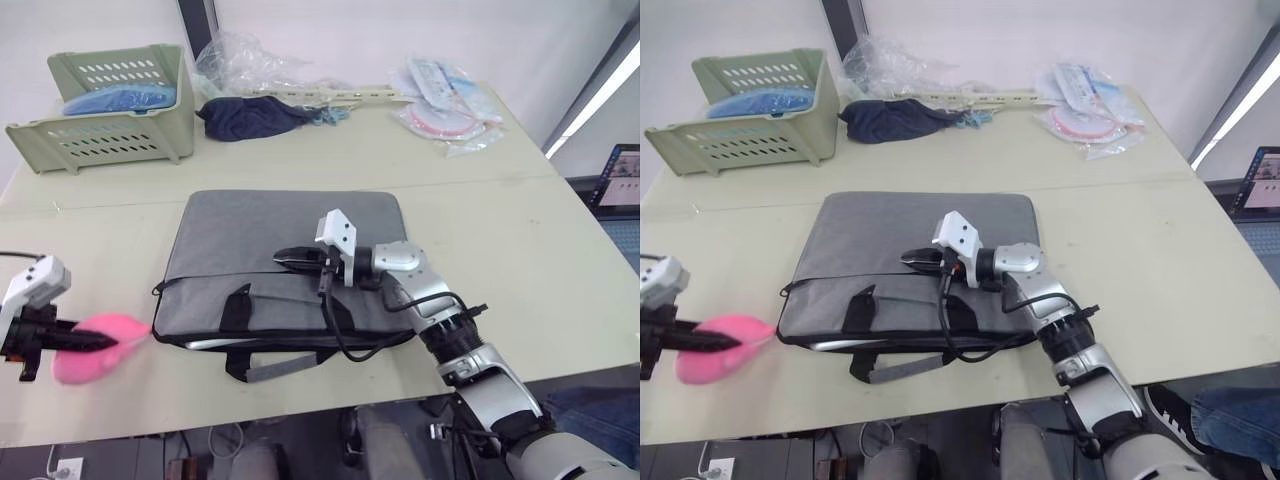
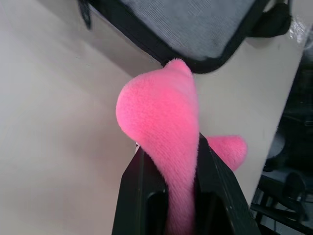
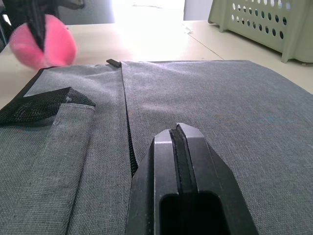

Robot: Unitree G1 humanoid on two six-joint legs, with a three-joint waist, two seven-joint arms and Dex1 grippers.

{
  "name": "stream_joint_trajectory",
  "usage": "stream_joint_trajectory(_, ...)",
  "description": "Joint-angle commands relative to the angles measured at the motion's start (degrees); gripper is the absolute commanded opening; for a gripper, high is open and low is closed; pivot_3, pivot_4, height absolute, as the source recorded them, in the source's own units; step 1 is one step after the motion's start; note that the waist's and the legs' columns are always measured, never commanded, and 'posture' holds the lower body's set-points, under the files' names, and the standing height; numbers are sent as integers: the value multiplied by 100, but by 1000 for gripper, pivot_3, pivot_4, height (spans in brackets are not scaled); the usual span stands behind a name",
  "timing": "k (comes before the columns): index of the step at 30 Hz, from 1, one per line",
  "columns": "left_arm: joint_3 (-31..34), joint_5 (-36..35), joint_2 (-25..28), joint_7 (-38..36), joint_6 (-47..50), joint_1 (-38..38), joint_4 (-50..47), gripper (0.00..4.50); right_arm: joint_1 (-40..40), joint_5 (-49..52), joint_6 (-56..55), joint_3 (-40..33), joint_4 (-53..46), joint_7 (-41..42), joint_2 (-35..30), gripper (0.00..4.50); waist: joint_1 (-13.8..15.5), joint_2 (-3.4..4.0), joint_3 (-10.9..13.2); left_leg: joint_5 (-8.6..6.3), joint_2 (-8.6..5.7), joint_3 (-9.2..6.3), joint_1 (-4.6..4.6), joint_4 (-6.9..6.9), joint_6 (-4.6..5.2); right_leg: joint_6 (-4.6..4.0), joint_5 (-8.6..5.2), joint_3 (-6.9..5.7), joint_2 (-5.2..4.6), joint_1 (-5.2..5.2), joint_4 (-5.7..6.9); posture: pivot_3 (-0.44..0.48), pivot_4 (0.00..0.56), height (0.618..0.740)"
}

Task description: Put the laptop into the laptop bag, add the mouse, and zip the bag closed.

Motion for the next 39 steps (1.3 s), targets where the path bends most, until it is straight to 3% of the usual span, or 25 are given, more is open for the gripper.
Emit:
stream_joint_trajectory(1,555,-272,16,-369,199,479,-621,31,387,-529,130,385,680,-98,-41,0,9,-17,-11,-2,6,2,8,-2,-6,-8,-5,-1,5,4,2,0,150,740)
stream_joint_trajectory(10,996,-815,-606,15,873,1513,-2354,31,389,-654,-55,366,869,-264,42,0,4,-15,-28,-16,33,12,73,-57,-32,-31,-20,35,33,44,-3,0,150,740)
stream_joint_trajectory(19,936,-1034,-1170,414,1233,1862,-3226,31,318,-680,-111,346,1014,-274,25,0,23,-11,-65,-20,81,37,107,-78,-52,-45,-28,128,73,47,-7,0,150,740)
stream_joint_trajectory(23,856,-854,-1271,611,1103,1739,-2965,31,328,-680,-105,350,986,-247,-6,0,23,-8,-71,-23,88,48,123,-87,-58,-54,-32,133,80,48,-6,0,150,740)
stream_joint_trajectory(27,609,-522,-1399,1285,972,1034,-2207,31,251,-589,-48,256,786,-205,-50,0,48,11,-84,-22,91,52,147,-88,-63,-61,-37,134,79,47,-11,0,150,740)
stream_joint_trajectory(34,235,-500,-1804,1741,985,738,-2312,31,201,-490,131,168,414,-261,-69,0,161,56,-111,-21,90,52,152,-90,-65,-62,-37,136,62,44,-10,0,150,740)
stream_joint_trajectory(39,112,-241,-1997,2096,694,181,-1842,31,230,-310,454,-11,-31,-372,-88,0,330,88,-115,-17,75,51,153,-90,-58,-59,-35,133,6,43,-12,0,150,740)
